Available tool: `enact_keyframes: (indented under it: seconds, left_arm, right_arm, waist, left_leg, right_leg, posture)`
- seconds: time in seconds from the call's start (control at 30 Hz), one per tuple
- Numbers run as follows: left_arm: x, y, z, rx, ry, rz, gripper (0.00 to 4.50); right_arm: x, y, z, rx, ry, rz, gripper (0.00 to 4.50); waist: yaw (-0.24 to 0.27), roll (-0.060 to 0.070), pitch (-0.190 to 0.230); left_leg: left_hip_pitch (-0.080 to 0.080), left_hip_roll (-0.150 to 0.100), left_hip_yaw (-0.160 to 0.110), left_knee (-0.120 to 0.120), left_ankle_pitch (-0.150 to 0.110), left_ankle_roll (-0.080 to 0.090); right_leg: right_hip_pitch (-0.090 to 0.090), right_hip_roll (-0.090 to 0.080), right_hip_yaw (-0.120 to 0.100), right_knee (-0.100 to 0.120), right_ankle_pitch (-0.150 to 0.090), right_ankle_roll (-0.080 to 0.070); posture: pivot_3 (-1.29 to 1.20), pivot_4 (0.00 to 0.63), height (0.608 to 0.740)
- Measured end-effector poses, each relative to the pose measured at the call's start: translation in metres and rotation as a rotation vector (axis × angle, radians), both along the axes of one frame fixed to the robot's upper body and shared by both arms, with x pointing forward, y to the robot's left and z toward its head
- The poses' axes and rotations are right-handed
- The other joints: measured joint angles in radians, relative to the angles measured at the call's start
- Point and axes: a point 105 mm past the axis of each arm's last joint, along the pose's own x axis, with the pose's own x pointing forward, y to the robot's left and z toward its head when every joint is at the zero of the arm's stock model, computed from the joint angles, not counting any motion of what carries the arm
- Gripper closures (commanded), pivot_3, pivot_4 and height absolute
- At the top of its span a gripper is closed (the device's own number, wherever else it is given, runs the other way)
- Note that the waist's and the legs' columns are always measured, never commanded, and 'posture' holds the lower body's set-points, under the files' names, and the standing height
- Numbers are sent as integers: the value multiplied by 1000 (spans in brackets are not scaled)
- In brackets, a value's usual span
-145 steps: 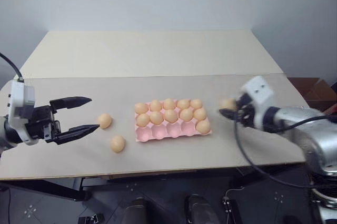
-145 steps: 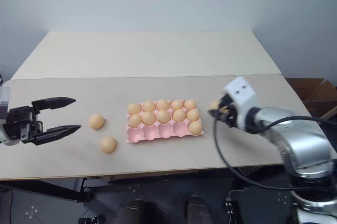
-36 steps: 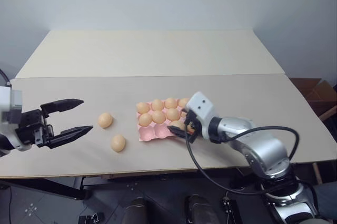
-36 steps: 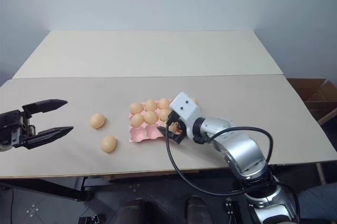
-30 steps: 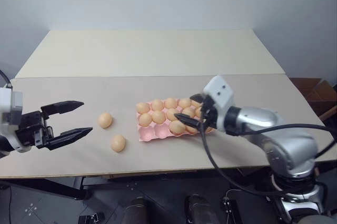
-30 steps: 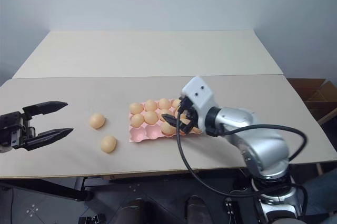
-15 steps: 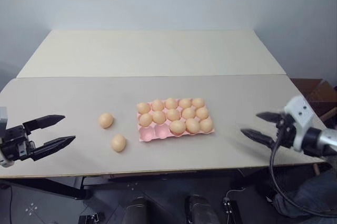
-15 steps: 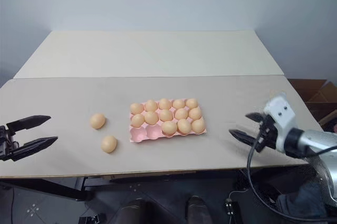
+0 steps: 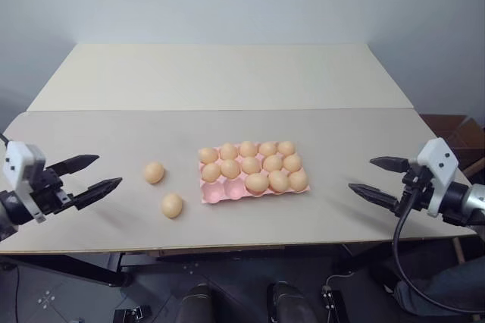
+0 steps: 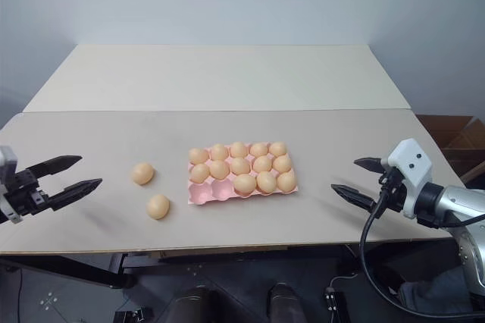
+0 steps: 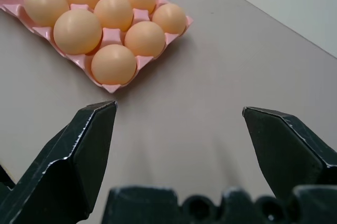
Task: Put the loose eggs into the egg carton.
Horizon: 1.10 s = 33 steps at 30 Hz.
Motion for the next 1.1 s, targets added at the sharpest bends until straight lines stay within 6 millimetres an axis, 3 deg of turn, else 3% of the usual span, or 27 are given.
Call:
enact_keyframes:
  seconds: [0.07,0.23,0.53,0.63,0.77,0.83,0.97,1.1]
  left_arm:
    - [-5,-11,-4,-12,51,-78,0]
    - [-19,-63,-23,3,126,-322,0]
    - [2,-85,-63,63,168,-158,0]
    - [5,-85,-69,109,177,-115,595]
    - [6,-86,-77,125,206,-102,1977]
    - [6,-86,-76,125,207,-107,2388]
    - [8,-89,-68,100,196,-133,2588]
    - [4,-97,-43,36,148,-238,2588]
  right_arm:
    - [0,0,0,0,-1,-1,23]
    - [0,3,3,-8,-17,3,23]
    - [-8,16,10,0,-52,37,23]
    - [-11,20,13,15,-59,51,0]
    - [-11,19,18,24,-77,31,0]
    - [-10,19,20,27,-85,21,0]
    - [-7,19,23,43,-93,7,0]
    - [-6,19,25,43,-101,-4,0]
  waist:
    - [-1,0,0]
    - [-2,0,0]
    - [1,0,0]
    - [2,0,0]
    - [3,0,0]
    - [3,0,0]
    - [4,0,0]
    - [4,0,0]
  left_leg:
    - [-1,0,1,0,0,-1]
    - [0,1,2,0,-1,-1]
    - [0,2,1,0,0,-1]
    - [1,2,1,0,0,-1]
    - [0,2,1,0,0,-1]
    - [0,2,1,0,0,-1]
    - [0,2,1,0,0,-1]
    - [0,2,1,0,0,-1]
  right_leg:
    - [-1,0,0,0,2,-4]
    - [-1,0,0,0,2,-3]
    - [0,5,2,-1,6,4]
    - [0,5,2,-1,6,4]
    - [0,5,2,-1,4,1]
    - [0,6,2,-1,3,-2]
    - [0,6,2,-1,3,-2]
    - [0,5,2,-1,3,-2]
  posture:
    - [0,150,740]
    - [0,150,740]
    - [0,150,740]
    - [0,150,740]
    - [0,150,740]
    - [0,150,740]
    - [0,150,740]
    - [0,150,740]
